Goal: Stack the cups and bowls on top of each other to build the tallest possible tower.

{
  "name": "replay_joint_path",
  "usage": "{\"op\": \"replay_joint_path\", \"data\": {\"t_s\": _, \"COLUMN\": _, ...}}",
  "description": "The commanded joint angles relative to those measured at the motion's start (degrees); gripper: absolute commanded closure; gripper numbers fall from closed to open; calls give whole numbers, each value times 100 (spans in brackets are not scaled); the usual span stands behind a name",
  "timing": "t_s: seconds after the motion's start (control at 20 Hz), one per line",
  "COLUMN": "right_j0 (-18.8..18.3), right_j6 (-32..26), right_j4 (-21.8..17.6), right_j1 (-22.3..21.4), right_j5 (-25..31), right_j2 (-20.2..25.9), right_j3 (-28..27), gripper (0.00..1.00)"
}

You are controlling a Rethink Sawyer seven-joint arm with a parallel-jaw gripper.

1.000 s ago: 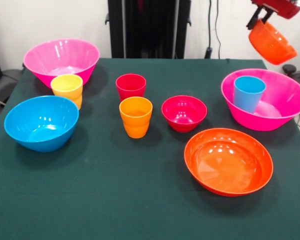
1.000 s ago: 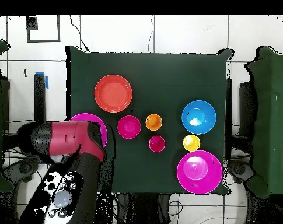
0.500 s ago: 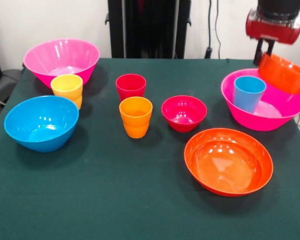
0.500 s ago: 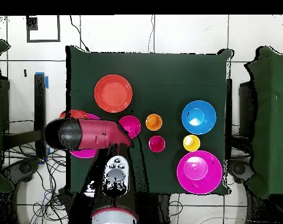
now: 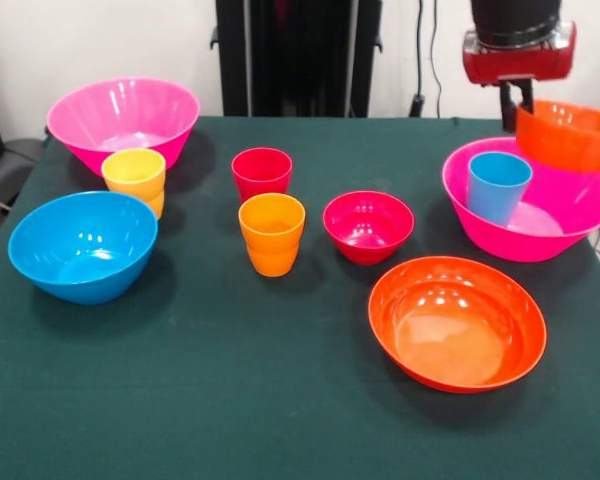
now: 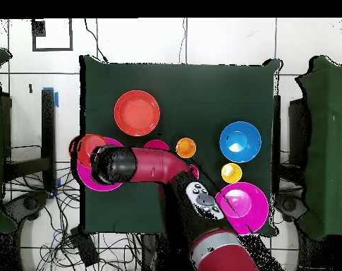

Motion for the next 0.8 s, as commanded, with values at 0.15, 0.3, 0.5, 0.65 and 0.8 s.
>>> {"op": "replay_joint_path", "data": {"t_s": 0.15, "right_j0": -650, "right_j6": -1598, "right_j4": -1142, "right_j1": -110, "right_j5": 45, "right_j2": 2043, "right_j3": 760, "gripper": 100}}
{"op": "replay_joint_path", "data": {"t_s": 0.3, "right_j0": -457, "right_j6": -1601, "right_j4": -1902, "right_j1": -50, "right_j5": -58, "right_j2": 1813, "right_j3": 539, "gripper": 100}}
{"op": "replay_joint_path", "data": {"t_s": 0.5, "right_j0": -153, "right_j6": -1349, "right_j4": -2669, "right_j1": 65, "right_j5": -5, "right_j2": 1470, "right_j3": 266, "gripper": 100}}
{"op": "replay_joint_path", "data": {"t_s": 0.65, "right_j0": -502, "right_j6": -1345, "right_j4": -2696, "right_j1": 79, "right_j5": 85, "right_j2": 1907, "right_j3": 390, "gripper": 100}}
{"op": "replay_joint_path", "data": {"t_s": 0.8, "right_j0": -966, "right_j6": -1638, "right_j4": -2612, "right_j1": 100, "right_j5": 568, "right_j2": 2427, "right_j3": 470, "gripper": 100}}
